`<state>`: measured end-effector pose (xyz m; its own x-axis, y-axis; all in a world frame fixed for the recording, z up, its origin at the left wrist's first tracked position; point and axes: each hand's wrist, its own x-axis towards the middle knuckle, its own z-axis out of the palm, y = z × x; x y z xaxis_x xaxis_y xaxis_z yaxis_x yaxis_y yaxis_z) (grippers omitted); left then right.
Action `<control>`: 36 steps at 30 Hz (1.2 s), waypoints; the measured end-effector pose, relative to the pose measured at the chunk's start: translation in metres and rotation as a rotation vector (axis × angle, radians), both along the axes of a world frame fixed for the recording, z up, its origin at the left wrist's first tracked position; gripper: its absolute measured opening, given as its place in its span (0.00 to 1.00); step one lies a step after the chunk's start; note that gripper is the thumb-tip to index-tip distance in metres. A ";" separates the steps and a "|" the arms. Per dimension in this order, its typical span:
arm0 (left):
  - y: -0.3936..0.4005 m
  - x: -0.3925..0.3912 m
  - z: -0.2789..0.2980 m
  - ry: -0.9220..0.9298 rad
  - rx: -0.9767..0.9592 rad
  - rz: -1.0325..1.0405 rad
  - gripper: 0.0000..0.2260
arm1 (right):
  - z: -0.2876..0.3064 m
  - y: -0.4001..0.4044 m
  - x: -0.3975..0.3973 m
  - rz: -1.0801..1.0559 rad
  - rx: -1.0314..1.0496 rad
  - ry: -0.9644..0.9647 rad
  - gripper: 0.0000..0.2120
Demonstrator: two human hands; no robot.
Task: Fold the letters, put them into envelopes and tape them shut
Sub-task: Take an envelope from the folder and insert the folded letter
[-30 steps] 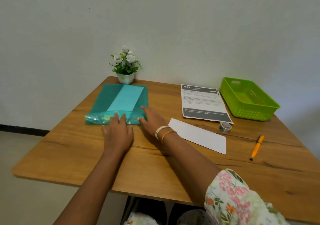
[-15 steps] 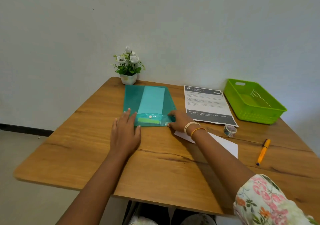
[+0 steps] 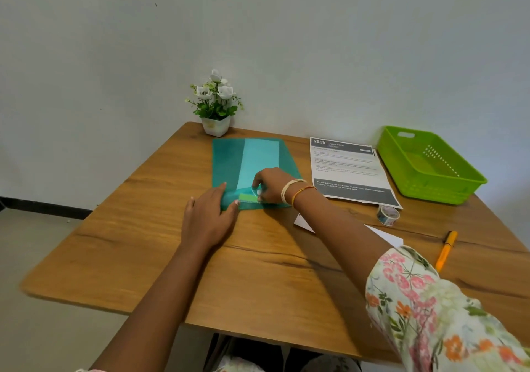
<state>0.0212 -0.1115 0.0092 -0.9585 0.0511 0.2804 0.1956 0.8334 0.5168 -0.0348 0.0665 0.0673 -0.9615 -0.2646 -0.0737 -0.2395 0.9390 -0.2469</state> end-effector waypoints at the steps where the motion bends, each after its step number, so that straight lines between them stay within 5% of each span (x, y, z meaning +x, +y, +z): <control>1: 0.001 0.000 0.000 -0.012 0.022 0.006 0.26 | 0.000 0.001 0.000 -0.011 -0.016 0.011 0.16; 7: 0.003 0.002 0.002 -0.016 0.132 0.050 0.22 | -0.008 0.018 0.034 0.072 -0.192 0.297 0.04; 11: 0.002 0.004 0.003 -0.023 0.189 0.019 0.24 | -0.023 0.031 0.075 0.212 -0.157 0.552 0.06; 15: -0.002 0.002 0.004 -0.031 0.276 -0.010 0.24 | -0.037 0.043 0.095 0.178 -0.162 0.454 0.07; 17: -0.002 0.000 0.001 -0.027 0.166 -0.008 0.20 | -0.039 0.044 0.098 0.110 -0.218 0.407 0.09; 23: 0.007 -0.015 0.003 -0.104 -0.010 0.015 0.28 | -0.045 0.030 0.097 -0.076 -0.322 0.406 0.11; 30: 0.011 -0.018 0.000 -0.003 0.096 0.080 0.14 | -0.039 0.016 0.074 -0.197 -0.192 0.444 0.08; 36: 0.014 -0.013 0.005 0.092 0.096 0.114 0.10 | -0.033 0.005 0.046 -0.139 -0.028 0.347 0.19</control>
<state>0.0080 -0.0980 0.0139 -0.9267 -0.0879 0.3654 0.1525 0.8008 0.5792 0.0114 0.0712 0.0341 -0.9550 -0.1270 0.2681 -0.1839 0.9626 -0.1992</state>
